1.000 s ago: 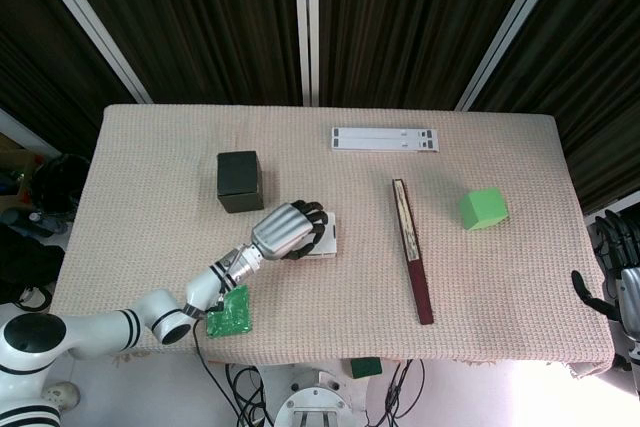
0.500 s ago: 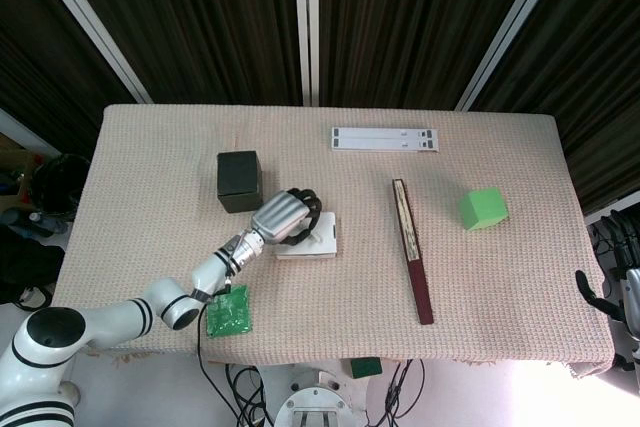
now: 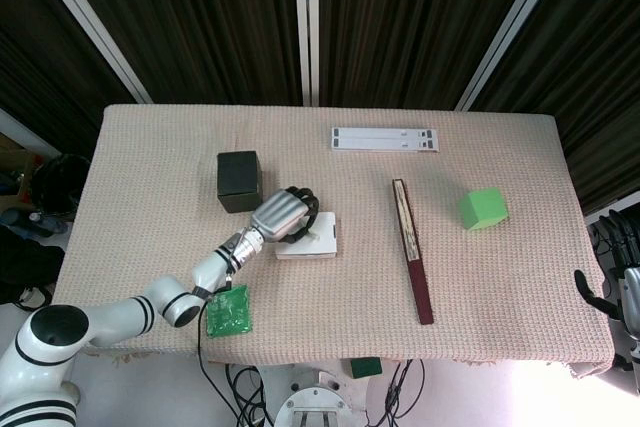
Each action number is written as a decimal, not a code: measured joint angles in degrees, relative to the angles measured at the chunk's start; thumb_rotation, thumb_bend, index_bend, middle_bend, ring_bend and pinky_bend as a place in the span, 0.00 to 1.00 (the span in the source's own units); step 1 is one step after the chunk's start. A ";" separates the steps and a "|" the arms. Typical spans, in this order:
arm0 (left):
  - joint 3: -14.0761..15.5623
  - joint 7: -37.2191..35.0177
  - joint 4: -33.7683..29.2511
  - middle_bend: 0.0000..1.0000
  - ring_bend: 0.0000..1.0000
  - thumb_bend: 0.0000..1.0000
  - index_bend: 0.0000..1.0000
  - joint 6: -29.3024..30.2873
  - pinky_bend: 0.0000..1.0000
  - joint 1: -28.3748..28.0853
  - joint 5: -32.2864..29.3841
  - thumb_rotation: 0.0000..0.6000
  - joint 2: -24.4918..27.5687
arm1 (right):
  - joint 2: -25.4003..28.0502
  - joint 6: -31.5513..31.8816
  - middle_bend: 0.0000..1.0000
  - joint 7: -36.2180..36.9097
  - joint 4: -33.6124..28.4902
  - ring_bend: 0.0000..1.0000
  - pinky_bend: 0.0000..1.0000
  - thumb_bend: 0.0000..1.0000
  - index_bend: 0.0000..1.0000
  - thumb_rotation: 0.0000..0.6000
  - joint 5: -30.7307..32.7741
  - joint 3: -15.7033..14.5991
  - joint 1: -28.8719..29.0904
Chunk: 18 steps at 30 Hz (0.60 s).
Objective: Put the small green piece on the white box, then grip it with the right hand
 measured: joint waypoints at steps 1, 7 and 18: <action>0.05 0.06 0.06 0.31 0.19 0.42 0.56 -0.05 0.28 -0.08 -0.05 1.00 -0.05 | 0.01 0.05 0.00 0.10 0.06 0.00 0.00 0.33 0.00 1.00 0.06 0.04 -0.03; 0.15 0.04 0.27 0.31 0.19 0.41 0.47 0.21 0.28 -0.40 -0.24 1.00 -0.19 | -0.03 -0.04 0.00 0.40 0.46 0.00 0.00 0.33 0.00 1.00 0.37 0.07 -0.17; 0.06 0.50 -0.22 0.31 0.19 0.41 0.37 0.73 0.28 -1.01 -0.59 1.00 -0.05 | -0.29 -0.35 0.00 0.74 0.87 0.00 0.00 0.34 0.00 1.00 0.88 0.29 -0.16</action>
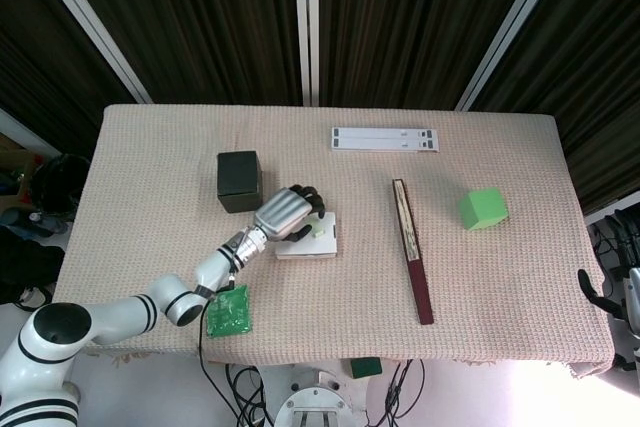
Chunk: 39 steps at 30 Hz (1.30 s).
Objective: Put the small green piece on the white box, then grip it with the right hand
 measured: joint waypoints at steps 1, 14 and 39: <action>0.03 0.06 0.05 0.31 0.19 0.40 0.36 -0.05 0.28 -0.03 -0.09 1.00 -0.08 | -0.01 0.00 0.00 0.03 0.03 0.00 0.00 0.34 0.00 1.00 0.03 0.01 -0.02; -0.24 1.26 -4.27 0.30 0.18 0.27 0.33 4.70 0.28 1.36 0.34 1.00 1.68 | 0.09 0.48 0.00 0.54 0.23 0.00 0.00 0.34 0.00 1.00 0.07 0.31 -0.17; 13.61 10.98 -26.23 0.28 0.17 0.07 0.33 35.95 0.27 31.28 4.23 1.00 27.86 | 0.72 -10.17 0.00 -12.02 -9.41 0.00 0.00 0.32 0.00 0.83 -11.55 -2.08 11.12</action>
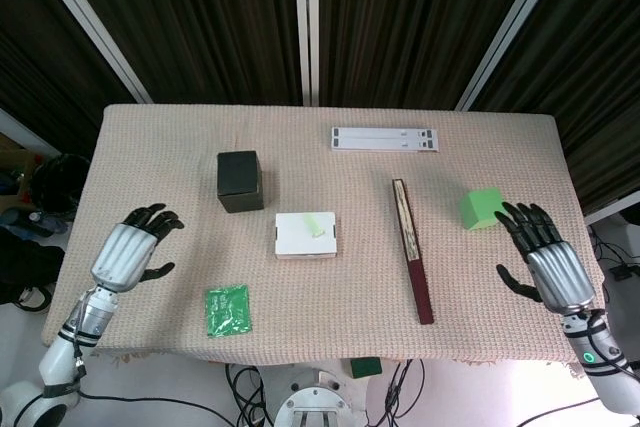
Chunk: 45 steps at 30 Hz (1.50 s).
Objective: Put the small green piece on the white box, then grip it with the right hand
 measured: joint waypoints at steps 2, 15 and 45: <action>0.06 -1.65 0.42 0.28 0.17 0.07 0.33 0.33 0.27 0.92 -0.51 1.00 0.79 | 0.54 -4.17 0.00 -2.54 -3.53 0.00 0.00 0.37 0.01 0.59 -0.16 0.51 2.72; -0.33 -7.98 5.43 0.27 0.15 0.07 0.32 -2.71 0.27 4.60 -1.53 1.00 0.83 | -5.20 -30.01 0.00 -30.14 -17.77 0.00 0.00 0.77 0.20 0.34 14.58 7.89 20.28; -2.93 -12.89 9.24 0.27 0.15 0.07 0.32 -5.06 0.25 6.45 1.31 1.00 -0.17 | -25.07 -38.38 0.00 -34.86 -1.67 0.00 0.00 0.81 0.25 0.34 32.24 7.43 34.97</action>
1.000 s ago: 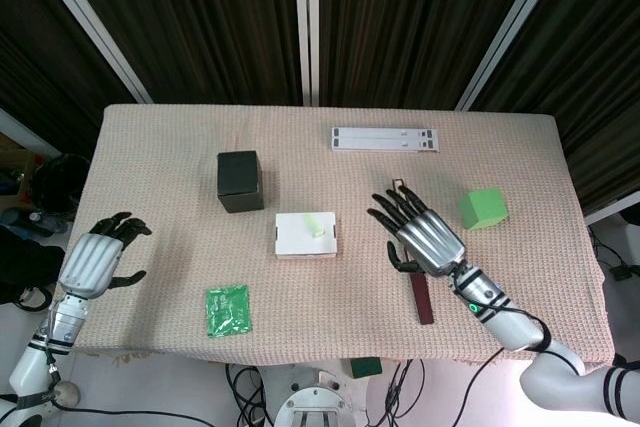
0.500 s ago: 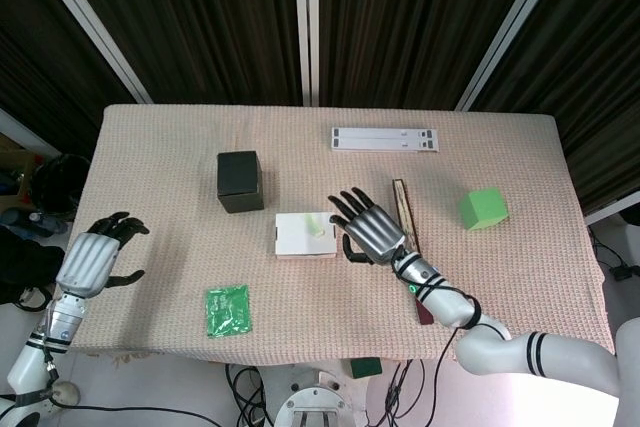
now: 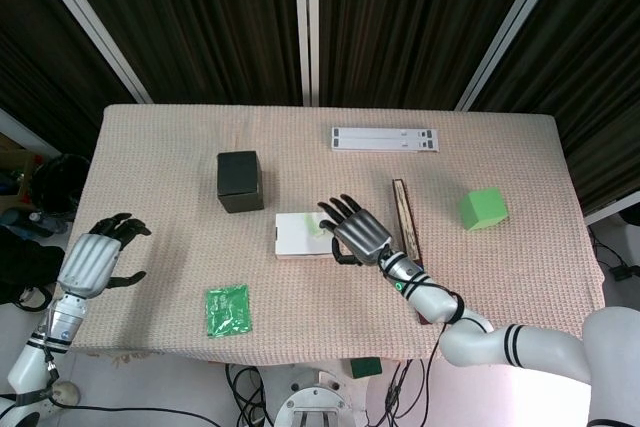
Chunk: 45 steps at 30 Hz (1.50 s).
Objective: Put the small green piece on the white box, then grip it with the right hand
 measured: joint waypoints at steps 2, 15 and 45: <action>-0.10 0.05 -0.09 0.27 0.15 0.07 0.32 -0.05 0.25 0.06 0.14 1.00 0.06 | -0.36 0.19 0.00 0.26 0.26 0.00 0.00 0.81 0.25 0.34 0.08 -0.13 0.31; -0.60 -0.09 0.13 0.27 0.15 0.07 0.32 -0.82 0.25 0.48 0.33 1.00 0.09 | -2.50 0.31 0.00 0.86 2.24 0.00 0.00 0.81 0.25 0.34 1.16 -0.66 2.23; -0.96 -0.15 0.21 0.27 0.15 0.07 0.32 -2.11 0.25 1.19 0.59 1.00 0.19 | -1.18 2.40 0.00 3.30 1.59 0.00 0.00 0.83 0.32 0.35 -0.14 -3.02 2.20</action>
